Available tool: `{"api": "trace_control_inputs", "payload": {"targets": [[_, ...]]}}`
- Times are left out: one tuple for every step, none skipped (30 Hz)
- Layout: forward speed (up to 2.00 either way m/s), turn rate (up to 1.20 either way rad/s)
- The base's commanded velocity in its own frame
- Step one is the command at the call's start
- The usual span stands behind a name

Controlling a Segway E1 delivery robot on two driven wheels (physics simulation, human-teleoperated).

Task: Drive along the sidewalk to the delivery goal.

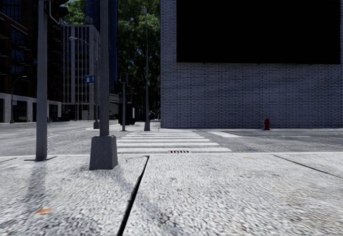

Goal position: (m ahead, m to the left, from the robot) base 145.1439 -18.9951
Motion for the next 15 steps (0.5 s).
{"api": "trace_control_inputs", "payload": {"targets": [[2.0, 0.0], [2.0, 0.0], [2.0, 0.0], [2.0, 0.0], [2.0, 0.0], [2.0, 0.0], [2.0, 0.0], [2.0, 0.0], [2.0, 0.0], [2.0, 0.0], [2.0, 0.0], [2.0, 0.0], [2.0, 0.0], [2.0, 0.0], [2.0, 0.0]]}}
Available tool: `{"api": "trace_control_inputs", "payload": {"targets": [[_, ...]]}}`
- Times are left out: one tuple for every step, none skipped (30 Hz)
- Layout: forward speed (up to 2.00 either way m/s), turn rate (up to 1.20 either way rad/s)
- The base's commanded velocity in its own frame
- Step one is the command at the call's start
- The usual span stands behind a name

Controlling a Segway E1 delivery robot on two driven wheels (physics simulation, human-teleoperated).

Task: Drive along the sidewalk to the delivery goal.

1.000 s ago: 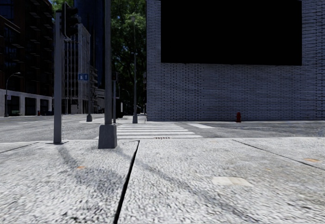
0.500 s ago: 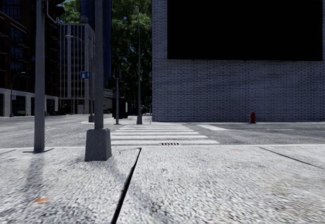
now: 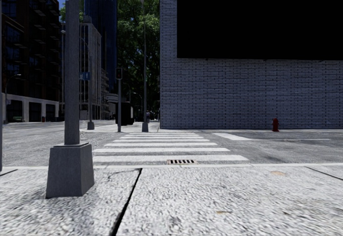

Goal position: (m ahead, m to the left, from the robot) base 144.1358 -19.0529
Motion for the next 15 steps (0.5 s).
{"api": "trace_control_inputs", "payload": {"targets": [[2.0, 0.0], [2.0, 0.0], [2.0, 0.0], [2.0, 0.0], [2.0, 0.0], [2.0, 0.0], [2.0, 0.0], [2.0, 0.0], [2.0, 0.0], [2.0, 0.0], [2.0, 0.0], [2.0, 0.0], [2.0, 0.0], [2.0, 0.0], [2.0, 0.0]]}}
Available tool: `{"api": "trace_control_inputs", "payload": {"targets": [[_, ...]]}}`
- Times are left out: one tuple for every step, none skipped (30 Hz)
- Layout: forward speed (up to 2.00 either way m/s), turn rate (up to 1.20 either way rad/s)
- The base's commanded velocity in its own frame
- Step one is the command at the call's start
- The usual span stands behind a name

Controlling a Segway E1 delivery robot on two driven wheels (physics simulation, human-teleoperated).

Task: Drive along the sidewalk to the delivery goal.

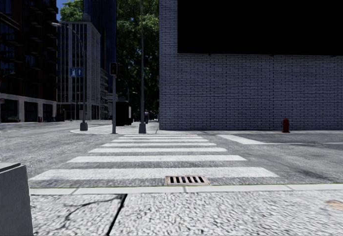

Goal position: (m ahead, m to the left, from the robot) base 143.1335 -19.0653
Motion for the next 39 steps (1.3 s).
{"api": "trace_control_inputs", "payload": {"targets": [[2.0, 0.0], [2.0, 0.0], [2.0, 0.0], [2.0, 0.0], [2.0, 0.0], [2.0, 0.0], [2.0, 0.0], [2.0, 0.0], [2.0, 0.0], [2.0, 0.0], [2.0, 0.0], [2.0, 0.0], [2.0, 0.0], [2.0, 0.0], [1.96, 0.0], [1.83, 0.0], [1.64, 0.0], [1.49, 0.0], [1.41, 0.0], [1.38, 0.0], [1.37, 0.0], [1.37, 0.0], [1.37, 0.0], [1.37, 0.0], [1.37, 0.0], [1.37, 0.0], [1.37, 0.0], [1.37, 0.0], [1.37, 0.0], [1.37, 0.0], [1.37, 0.0], [1.37, 0.0], [1.37, 0.0], [1.37, 0.0], [1.37, 0.0], [1.39, 0.0], [1.39, 0.0], [1.39, 0.0], [1.39, 0.0]]}}
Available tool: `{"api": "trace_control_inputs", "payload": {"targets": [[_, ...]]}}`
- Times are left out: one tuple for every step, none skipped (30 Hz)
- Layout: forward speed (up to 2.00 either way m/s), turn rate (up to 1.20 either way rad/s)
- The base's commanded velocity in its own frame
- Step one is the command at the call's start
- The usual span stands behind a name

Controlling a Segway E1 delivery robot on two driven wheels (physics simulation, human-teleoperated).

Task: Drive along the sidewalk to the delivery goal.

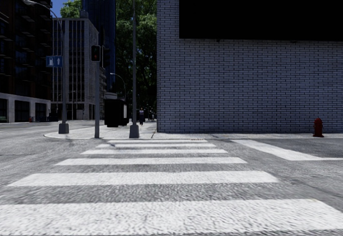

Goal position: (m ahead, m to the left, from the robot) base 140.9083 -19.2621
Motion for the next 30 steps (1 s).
{"api": "trace_control_inputs", "payload": {"targets": [[1.39, 0.0], [1.39, 0.0], [1.39, 0.0], [1.4, 0.0], [1.41, 0.0], [1.42, 0.0], [1.42, 0.0], [1.42, 0.0], [1.42, 0.0], [1.42, 0.0], [1.42, 0.0], [1.42, 0.0], [1.43, 0.0], [1.43, 0.0], [1.43, 0.0], [1.43, 0.0], [1.44, 0.0], [1.44, 0.0], [1.44, 0.0], [1.47, 0.0], [1.52, 0.0], [1.56, 0.0], [1.69, 0.0], [1.69, 0.0], [1.75, 0.0], [1.77, 0.0], [1.78, 0.0], [1.78, 0.0], [1.78, 0.0], [1.78, 0.0]]}}
